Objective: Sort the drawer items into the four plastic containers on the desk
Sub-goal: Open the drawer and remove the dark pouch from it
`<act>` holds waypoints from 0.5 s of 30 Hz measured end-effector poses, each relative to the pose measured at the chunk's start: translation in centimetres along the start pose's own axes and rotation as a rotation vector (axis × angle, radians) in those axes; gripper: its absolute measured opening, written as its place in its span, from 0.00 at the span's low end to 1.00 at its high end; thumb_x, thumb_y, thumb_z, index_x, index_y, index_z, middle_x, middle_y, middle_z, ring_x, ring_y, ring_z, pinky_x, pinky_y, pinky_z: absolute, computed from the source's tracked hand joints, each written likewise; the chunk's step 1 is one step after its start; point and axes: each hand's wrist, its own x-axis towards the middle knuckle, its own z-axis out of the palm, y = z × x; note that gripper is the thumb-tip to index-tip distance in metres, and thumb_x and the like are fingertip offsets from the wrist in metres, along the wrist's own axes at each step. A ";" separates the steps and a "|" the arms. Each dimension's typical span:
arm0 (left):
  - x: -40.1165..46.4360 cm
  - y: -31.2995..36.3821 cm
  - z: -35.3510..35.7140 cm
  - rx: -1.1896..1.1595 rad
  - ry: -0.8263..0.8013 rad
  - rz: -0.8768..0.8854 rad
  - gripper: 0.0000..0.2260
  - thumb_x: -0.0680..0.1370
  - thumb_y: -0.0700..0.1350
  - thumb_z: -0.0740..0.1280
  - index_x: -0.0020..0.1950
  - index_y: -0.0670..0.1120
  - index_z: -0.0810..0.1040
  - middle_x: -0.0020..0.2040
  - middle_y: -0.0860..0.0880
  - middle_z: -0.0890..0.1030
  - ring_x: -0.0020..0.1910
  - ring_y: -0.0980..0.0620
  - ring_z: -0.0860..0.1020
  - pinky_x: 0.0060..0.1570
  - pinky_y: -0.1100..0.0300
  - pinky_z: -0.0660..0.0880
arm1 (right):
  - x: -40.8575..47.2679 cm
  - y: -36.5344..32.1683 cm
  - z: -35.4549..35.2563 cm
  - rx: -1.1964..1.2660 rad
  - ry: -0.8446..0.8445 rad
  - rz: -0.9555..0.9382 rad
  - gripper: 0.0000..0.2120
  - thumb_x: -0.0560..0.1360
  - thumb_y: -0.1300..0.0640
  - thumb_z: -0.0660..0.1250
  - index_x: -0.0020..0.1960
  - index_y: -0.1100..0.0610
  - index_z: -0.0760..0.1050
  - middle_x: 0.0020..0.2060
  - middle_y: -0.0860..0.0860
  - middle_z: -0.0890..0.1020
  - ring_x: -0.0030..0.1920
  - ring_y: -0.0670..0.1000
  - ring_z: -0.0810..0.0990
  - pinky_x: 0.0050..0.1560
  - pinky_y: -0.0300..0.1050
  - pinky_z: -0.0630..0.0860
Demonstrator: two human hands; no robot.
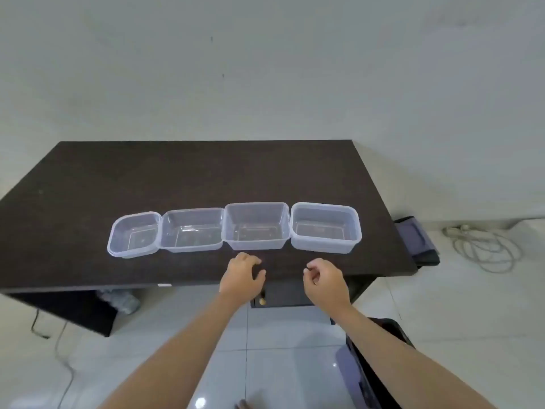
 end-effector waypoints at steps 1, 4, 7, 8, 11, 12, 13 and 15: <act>0.1 -0.4 0.5 0.026 -0.030 -0.012 0.18 0.77 0.51 0.66 0.65 0.47 0.75 0.65 0.48 0.73 0.65 0.48 0.69 0.65 0.55 0.68 | -0.4 1.2 0.6 0.026 0.009 0.046 0.03 0.74 0.56 0.66 0.46 0.55 0.77 0.37 0.50 0.79 0.38 0.48 0.76 0.40 0.45 0.77; 0.5 -1.9 2.3 0.056 -0.046 -0.067 0.21 0.75 0.54 0.68 0.67 0.52 0.74 0.71 0.51 0.68 0.69 0.47 0.64 0.71 0.51 0.61 | -1.6 4.4 2.7 0.040 0.023 0.218 0.05 0.74 0.57 0.66 0.48 0.56 0.77 0.38 0.51 0.79 0.41 0.50 0.78 0.44 0.45 0.75; 0.8 -2.5 4.3 -0.008 0.065 -0.072 0.19 0.73 0.51 0.71 0.64 0.53 0.77 0.70 0.53 0.68 0.68 0.48 0.63 0.71 0.53 0.57 | -1.4 7.0 4.8 0.151 0.107 0.392 0.05 0.73 0.57 0.68 0.49 0.55 0.76 0.41 0.52 0.81 0.41 0.53 0.80 0.42 0.43 0.73; 0.9 -2.6 4.8 -0.037 0.132 -0.069 0.18 0.73 0.49 0.72 0.62 0.53 0.79 0.69 0.53 0.70 0.67 0.48 0.64 0.70 0.54 0.57 | -1.1 7.5 5.3 0.192 0.144 0.453 0.05 0.73 0.56 0.68 0.49 0.55 0.75 0.42 0.53 0.81 0.41 0.53 0.80 0.41 0.43 0.72; 1.2 -3.2 6.2 -0.148 0.260 -0.086 0.15 0.70 0.46 0.75 0.56 0.51 0.82 0.66 0.52 0.74 0.63 0.48 0.65 0.68 0.54 0.59 | 0.1 8.4 7.1 0.342 0.256 0.573 0.08 0.74 0.58 0.68 0.51 0.58 0.73 0.45 0.53 0.80 0.43 0.53 0.80 0.42 0.41 0.70; 1.2 -3.3 6.5 -0.165 0.285 -0.080 0.14 0.70 0.45 0.75 0.55 0.51 0.83 0.65 0.52 0.74 0.61 0.49 0.65 0.68 0.53 0.59 | 0.6 8.5 7.6 0.401 0.290 0.596 0.08 0.74 0.59 0.68 0.51 0.58 0.73 0.46 0.54 0.79 0.43 0.53 0.80 0.43 0.40 0.71; 1.3 -3.5 6.8 -0.180 0.298 -0.081 0.14 0.70 0.45 0.75 0.55 0.51 0.83 0.64 0.52 0.74 0.60 0.52 0.64 0.69 0.51 0.60 | 1.2 8.8 8.1 0.446 0.317 0.624 0.07 0.73 0.61 0.69 0.49 0.58 0.72 0.46 0.54 0.79 0.43 0.53 0.79 0.43 0.41 0.71; 1.4 -3.7 7.2 -0.193 0.314 -0.082 0.13 0.70 0.45 0.75 0.54 0.52 0.83 0.64 0.53 0.75 0.57 0.58 0.61 0.69 0.46 0.60 | 2.2 9.3 9.3 0.499 0.351 0.670 0.08 0.72 0.65 0.69 0.47 0.59 0.71 0.43 0.54 0.77 0.41 0.51 0.77 0.45 0.41 0.71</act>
